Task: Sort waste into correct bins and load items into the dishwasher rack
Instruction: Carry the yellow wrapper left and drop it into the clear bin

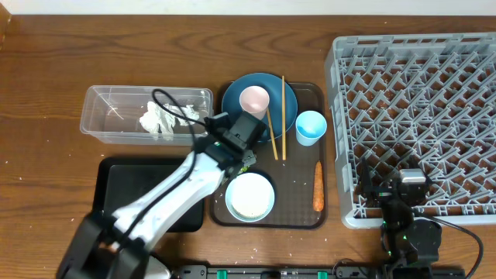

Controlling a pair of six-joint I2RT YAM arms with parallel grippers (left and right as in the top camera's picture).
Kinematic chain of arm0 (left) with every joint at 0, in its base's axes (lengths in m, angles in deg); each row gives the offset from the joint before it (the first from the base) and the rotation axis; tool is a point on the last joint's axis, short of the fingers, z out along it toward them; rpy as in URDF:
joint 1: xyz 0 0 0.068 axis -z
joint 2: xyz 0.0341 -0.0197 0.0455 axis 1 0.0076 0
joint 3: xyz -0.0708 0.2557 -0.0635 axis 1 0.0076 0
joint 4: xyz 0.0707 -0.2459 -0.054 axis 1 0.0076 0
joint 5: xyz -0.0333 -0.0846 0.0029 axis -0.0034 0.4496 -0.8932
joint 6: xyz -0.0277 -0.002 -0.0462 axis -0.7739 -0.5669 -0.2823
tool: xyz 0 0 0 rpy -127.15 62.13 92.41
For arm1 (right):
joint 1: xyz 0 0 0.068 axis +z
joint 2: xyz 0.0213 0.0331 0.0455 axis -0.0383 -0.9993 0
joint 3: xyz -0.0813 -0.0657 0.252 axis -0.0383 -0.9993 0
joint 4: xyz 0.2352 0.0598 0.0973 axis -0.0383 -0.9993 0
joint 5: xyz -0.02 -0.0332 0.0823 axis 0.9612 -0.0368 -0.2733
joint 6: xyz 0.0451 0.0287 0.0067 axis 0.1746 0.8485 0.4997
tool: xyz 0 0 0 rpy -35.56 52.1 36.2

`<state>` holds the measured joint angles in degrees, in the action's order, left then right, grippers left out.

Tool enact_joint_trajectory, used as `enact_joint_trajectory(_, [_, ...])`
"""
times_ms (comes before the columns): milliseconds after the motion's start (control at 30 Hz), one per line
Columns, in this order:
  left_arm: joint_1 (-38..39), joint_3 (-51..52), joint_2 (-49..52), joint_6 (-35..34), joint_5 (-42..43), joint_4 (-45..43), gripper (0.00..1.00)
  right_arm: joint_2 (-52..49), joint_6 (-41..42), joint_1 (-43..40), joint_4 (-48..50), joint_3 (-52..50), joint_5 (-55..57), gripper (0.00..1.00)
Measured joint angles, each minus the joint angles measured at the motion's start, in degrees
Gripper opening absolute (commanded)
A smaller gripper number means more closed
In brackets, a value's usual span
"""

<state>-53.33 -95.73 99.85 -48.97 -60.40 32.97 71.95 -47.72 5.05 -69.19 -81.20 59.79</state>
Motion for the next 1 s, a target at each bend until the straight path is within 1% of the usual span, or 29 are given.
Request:
enact_joint_trajectory(133, [0.0,0.0,-7.82,2.93,-2.05,-0.39,0.06,0.0,-0.02,0.0,0.0,0.0,0.0,0.99])
enact_joint_trajectory(267, [-0.04,0.0,-13.44,4.22,-10.36,-1.68,0.06,0.0,0.0,0.0,0.0,0.0,-0.02,0.99])
enact_joint_trajectory(367, [-0.52,0.0,-14.56,4.46,-17.0,-2.93,0.06,0.0,-0.02,0.0,0.02,0.0,-0.02,0.99])
enact_joint_trajectory(467, [-2.14,0.0,-13.81,4.85,-22.14,-3.41,0.07,0.0,-0.02,0.0,0.02,0.0,0.0,0.99])
enact_joint_trajectory(567, [-4.81,0.0,-11.98,5.27,-25.16,-4.52,0.09,0.0,-0.02,0.0,0.02,0.0,0.0,0.99])
enact_joint_trajectory(767, [-11.78,0.0,-6.21,5.35,-27.26,-7.91,0.11,0.0,-0.02,0.0,0.0,0.0,-0.02,0.99])
enact_joint_trajectory(867, [-14.88,0.0,-3.41,5.57,-27.34,-8.79,0.17,0.0,0.0,0.0,0.02,0.0,0.0,0.99])
enact_joint_trajectory(900, [-15.65,0.0,-2.6,5.6,-27.26,-9.25,0.21,0.0,0.0,0.0,0.0,0.0,0.0,0.99])
enact_joint_trajectory(967, [-16.92,0.0,-1.14,5.66,-26.93,-9.84,0.25,0.0,-0.02,0.0,0.0,0.0,-0.02,0.99])
enact_joint_trajectory(1000, [-17.38,0.0,-0.66,5.66,-26.67,-9.97,0.3,0.0,0.0,0.0,0.02,0.0,0.0,0.99])
